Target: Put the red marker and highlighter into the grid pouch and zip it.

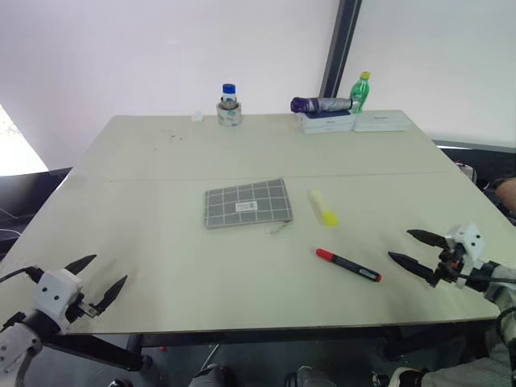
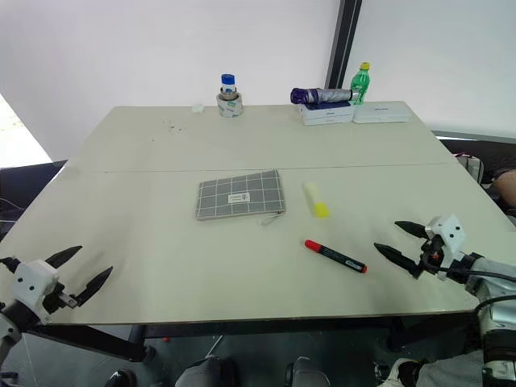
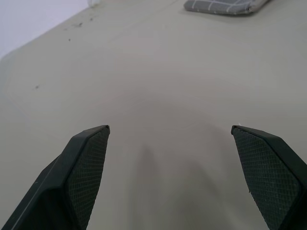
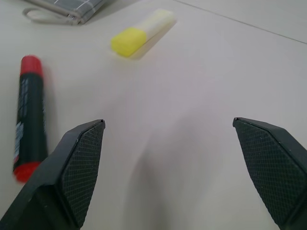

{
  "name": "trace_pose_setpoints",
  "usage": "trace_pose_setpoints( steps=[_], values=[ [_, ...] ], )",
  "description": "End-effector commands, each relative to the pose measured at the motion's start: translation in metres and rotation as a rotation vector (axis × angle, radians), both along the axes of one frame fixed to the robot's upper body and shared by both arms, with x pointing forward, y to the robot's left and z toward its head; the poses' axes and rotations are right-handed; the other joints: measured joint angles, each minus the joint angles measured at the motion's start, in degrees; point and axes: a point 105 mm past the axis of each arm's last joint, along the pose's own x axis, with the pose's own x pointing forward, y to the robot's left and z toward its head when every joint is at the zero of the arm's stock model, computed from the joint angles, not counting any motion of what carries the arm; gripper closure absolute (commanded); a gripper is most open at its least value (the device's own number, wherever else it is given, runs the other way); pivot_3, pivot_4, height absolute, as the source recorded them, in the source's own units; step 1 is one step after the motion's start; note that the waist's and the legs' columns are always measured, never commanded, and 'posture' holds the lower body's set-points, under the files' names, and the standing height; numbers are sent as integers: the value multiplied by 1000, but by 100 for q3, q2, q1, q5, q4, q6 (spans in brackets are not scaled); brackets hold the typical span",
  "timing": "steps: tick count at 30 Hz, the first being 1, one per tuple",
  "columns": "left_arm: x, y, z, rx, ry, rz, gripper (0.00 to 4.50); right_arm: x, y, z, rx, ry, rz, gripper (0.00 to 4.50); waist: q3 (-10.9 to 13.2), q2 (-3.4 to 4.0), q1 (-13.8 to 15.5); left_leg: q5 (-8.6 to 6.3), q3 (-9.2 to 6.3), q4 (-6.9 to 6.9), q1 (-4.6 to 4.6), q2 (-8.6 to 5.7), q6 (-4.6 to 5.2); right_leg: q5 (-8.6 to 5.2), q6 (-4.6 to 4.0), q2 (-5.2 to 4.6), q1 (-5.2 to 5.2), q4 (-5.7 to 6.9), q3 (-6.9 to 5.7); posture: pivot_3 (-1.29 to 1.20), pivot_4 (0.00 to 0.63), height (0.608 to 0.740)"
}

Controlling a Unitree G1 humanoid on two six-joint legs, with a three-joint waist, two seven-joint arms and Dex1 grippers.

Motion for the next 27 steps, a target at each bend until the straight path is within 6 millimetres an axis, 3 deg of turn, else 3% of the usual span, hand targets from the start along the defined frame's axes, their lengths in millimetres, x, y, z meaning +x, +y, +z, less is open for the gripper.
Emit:
trace_pose_setpoints(
  steps=[1,4,9,10,15,19,21,27],
  values=[
    [9,2,12,69,-53,-6,216,13,16,18,43,-54,21,288,0,1,0,0,0,0,0,0,0,1,2,0,0,0,0,0,150,740],
    [28,0,19,146,-108,-13,216,30,43,26,51,-99,61,1389,0,1,-3,3,1,0,-1,0,3,7,11,1,0,2,0,0,150,740],
    [72,-12,29,254,-143,-78,216,67,105,45,58,-199,140,4120,0,2,-6,9,4,1,-5,2,1,14,10,21,8,6,0,0,150,740],
    [85,-15,32,298,-150,-92,216,78,119,48,50,-210,146,4480,0,2,-3,11,7,1,-8,1,2,15,11,22,14,11,0,0,150,740],
    [122,-35,35,478,-172,-166,216,111,157,52,-33,-260,131,4480,0,2,10,32,31,-1,-20,-9,-29,14,14,27,-1,10,2,0,150,740],
    [147,-66,31,566,-188,-231,216,134,178,37,-125,-243,30,4480,0,1,12,32,70,-1,-19,-10,-29,13,17,27,-5,9,2,0,150,740],
    [152,-77,27,601,-186,-263,216,139,183,25,-205,-229,-7,4480,1,1,-8,32,78,-2,-21,-9,-29,12,18,27,-11,11,3,0,150,740],
    [160,-100,17,739,-207,-347,216,146,197,17,-272,-237,-50,4480,1,3,-25,37,88,-5,-16,-6,-37,10,21,29,-19,23,12,0,150,740]
  ],
)
